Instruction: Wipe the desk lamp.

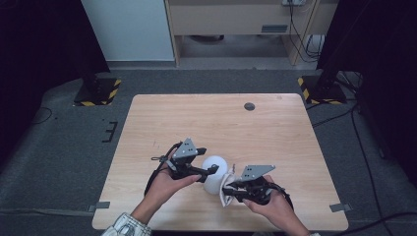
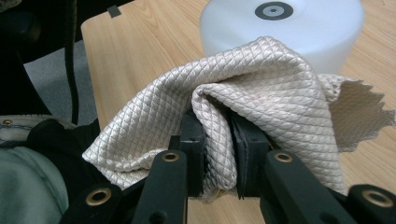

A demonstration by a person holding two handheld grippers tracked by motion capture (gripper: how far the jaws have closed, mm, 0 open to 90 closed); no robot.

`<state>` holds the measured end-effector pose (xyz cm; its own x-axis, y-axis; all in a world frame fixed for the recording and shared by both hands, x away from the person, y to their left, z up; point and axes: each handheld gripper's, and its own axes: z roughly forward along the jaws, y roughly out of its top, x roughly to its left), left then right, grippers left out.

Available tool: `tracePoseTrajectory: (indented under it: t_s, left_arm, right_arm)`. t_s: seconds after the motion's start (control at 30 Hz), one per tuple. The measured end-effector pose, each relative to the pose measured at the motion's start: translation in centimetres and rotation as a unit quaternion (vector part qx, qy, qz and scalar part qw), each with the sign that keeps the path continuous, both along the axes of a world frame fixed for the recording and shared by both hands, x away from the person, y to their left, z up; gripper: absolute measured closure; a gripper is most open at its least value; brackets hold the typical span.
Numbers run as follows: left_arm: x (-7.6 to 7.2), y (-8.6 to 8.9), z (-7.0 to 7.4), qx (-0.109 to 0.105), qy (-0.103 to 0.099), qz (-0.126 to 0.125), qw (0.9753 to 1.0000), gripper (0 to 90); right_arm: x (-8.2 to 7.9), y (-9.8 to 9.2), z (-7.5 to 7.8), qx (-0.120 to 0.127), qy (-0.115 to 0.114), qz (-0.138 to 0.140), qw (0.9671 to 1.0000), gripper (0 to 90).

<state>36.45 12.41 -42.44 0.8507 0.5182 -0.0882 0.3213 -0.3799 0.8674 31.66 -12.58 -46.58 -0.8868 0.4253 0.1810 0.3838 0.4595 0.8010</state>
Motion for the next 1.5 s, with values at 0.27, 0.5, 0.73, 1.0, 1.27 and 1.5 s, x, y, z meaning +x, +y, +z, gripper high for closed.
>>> tracePoseTrajectory:
  t_s: [0.27, 0.5, 0.73, 1.0, 1.27, 1.5]
  left_arm:
    - [0.6, -0.5, -0.5, 0.017, 0.016, 0.000, 0.9997, 21.0]
    - [0.7, -0.8, -1.2, 0.018, 0.036, -0.008, 0.9992, 21.2]
    - [1.0, -0.8, -1.4, 0.008, 0.055, -0.018, 0.9983, 21.0]
    - [1.1, -0.8, -1.4, 0.008, 0.059, -0.018, 0.9981, 21.2]
    - [1.1, -0.8, -1.4, 0.009, 0.057, -0.018, 0.9982, 21.4]
    - [1.1, -0.9, -1.3, 0.010, 0.056, -0.018, 0.9982, 21.4]
  right_arm:
    - [0.0, -0.1, 0.0, 0.008, -0.005, -0.001, 1.0000, 76.6]
    - [0.0, -0.1, -0.1, 0.009, -0.006, 0.000, 0.9999, 76.7]
    - [0.0, 0.6, -0.1, 0.006, -0.006, 0.000, 1.0000, 76.8]
    - [-0.3, 1.6, 0.0, 0.018, -0.013, 0.012, 0.9997, 76.9]
    - [0.1, 3.0, -1.8, 0.008, 0.006, 0.019, 0.9998, 77.1]
    - [-0.5, 4.1, -1.6, 0.017, -0.013, 0.018, 0.9996, 77.1]
